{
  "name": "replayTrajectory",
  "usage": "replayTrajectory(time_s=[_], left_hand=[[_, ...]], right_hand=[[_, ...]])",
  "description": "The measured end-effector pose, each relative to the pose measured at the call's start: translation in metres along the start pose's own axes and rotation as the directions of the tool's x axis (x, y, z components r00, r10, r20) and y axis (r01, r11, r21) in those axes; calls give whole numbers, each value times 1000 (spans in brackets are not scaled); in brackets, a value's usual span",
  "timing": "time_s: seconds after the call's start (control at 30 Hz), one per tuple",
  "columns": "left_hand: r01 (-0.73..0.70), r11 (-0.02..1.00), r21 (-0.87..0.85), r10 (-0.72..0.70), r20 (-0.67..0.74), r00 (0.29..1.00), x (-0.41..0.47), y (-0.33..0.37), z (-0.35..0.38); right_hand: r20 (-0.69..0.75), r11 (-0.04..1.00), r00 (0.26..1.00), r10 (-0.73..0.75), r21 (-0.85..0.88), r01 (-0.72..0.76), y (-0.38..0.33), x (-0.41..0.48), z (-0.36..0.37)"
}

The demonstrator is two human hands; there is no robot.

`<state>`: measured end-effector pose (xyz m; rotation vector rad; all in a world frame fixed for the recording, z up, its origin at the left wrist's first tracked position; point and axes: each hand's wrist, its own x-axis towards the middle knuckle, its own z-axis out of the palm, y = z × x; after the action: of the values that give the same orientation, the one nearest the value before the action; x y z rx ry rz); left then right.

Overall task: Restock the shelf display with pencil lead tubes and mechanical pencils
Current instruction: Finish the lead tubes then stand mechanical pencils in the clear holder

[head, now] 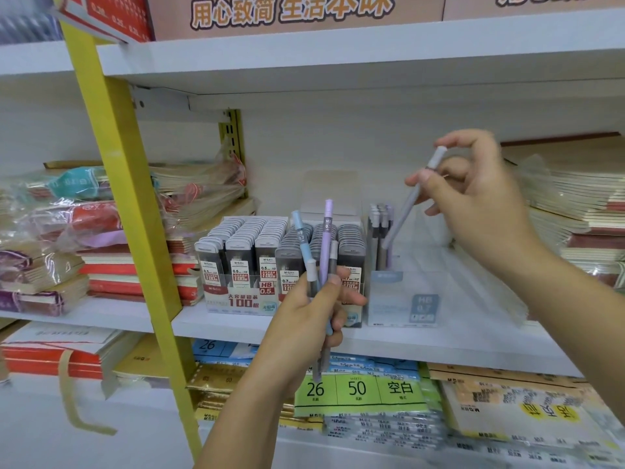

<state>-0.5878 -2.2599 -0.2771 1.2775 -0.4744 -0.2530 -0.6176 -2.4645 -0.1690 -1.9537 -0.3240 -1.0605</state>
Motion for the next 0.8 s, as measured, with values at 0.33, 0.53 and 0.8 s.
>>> replayTrajectory(time_s=[0.33,0.53,0.8], left_hand=[[-13,999,29,12,15,1000,1,-2,-2],[-31,998,59,29,23,999,2,-3,-4],[-41,997,68,40,24,999,1,-2,-6]], right_hand=[[241,969,969,50,-246,11,33,-12,23],[233,961,972,24,-272,41,35,-7,26],[231,941,972,52,-338,30,45,-6,35]])
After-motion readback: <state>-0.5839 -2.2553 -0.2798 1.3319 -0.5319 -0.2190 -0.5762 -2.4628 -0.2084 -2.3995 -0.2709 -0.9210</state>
